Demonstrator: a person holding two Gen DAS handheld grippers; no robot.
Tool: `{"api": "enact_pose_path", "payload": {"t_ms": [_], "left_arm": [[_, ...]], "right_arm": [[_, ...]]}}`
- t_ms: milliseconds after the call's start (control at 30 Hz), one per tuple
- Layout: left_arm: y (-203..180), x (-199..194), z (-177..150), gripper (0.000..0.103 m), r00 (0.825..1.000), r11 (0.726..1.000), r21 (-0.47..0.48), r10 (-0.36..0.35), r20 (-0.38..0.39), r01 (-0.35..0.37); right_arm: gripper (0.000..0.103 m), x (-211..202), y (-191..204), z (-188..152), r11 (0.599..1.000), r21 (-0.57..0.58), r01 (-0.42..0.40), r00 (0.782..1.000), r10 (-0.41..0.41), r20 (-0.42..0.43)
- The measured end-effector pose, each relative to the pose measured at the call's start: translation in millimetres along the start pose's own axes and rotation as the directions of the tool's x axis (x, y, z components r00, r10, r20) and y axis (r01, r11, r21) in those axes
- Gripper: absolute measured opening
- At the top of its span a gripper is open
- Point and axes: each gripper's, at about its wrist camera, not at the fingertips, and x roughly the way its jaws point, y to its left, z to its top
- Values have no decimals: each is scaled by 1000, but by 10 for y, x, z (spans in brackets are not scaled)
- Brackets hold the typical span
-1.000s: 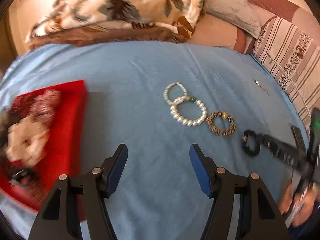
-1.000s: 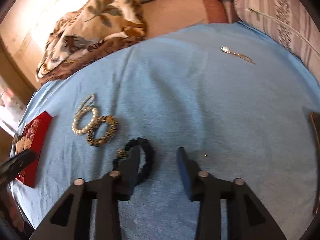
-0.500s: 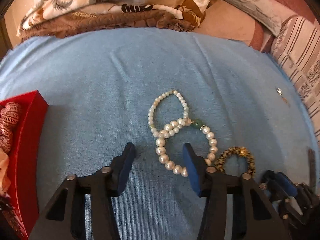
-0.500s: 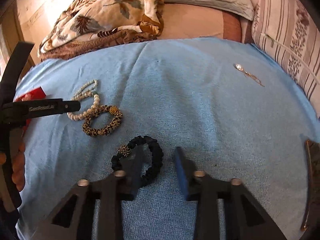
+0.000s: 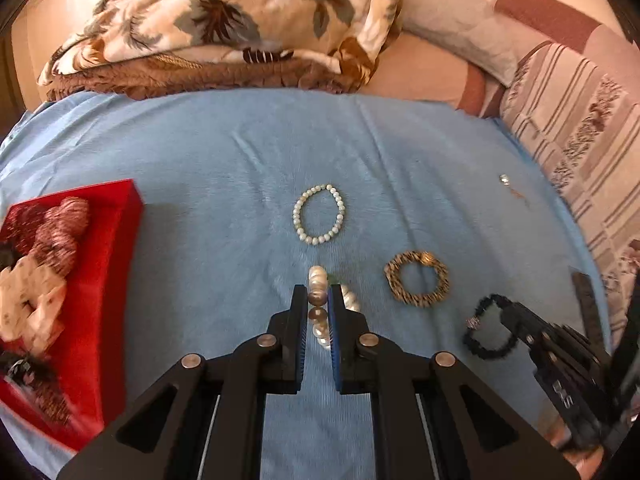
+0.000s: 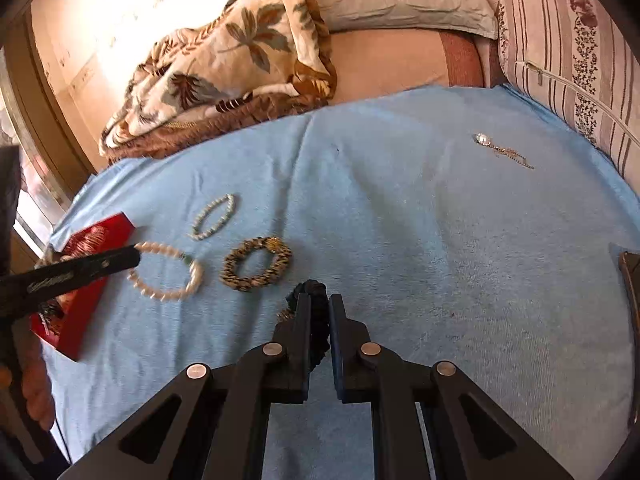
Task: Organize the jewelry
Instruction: 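Grasp pearl bracelet with left tool while right tool holds black beaded bracelet, then carry pearl and black beaded bracelets into the red tray and open both tools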
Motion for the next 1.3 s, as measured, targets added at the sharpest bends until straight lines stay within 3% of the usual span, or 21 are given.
{"api": "enact_pose_path", "payload": {"t_ms": [633, 967, 1300], "left_arm": [[226, -1127, -465, 10, 983, 996, 24, 86, 161, -91], [856, -1671, -527, 10, 962, 991, -46, 131, 238, -124], [1251, -1926, -447, 10, 948, 986, -87, 158, 276, -139]], "right_arm": [[9, -639, 464, -123, 995, -7, -103, 993, 104, 48], [9, -826, 882, -86, 987, -84, -136, 989, 140, 38], [9, -985, 1386, 4, 966, -189, -173, 982, 185, 45]]}}
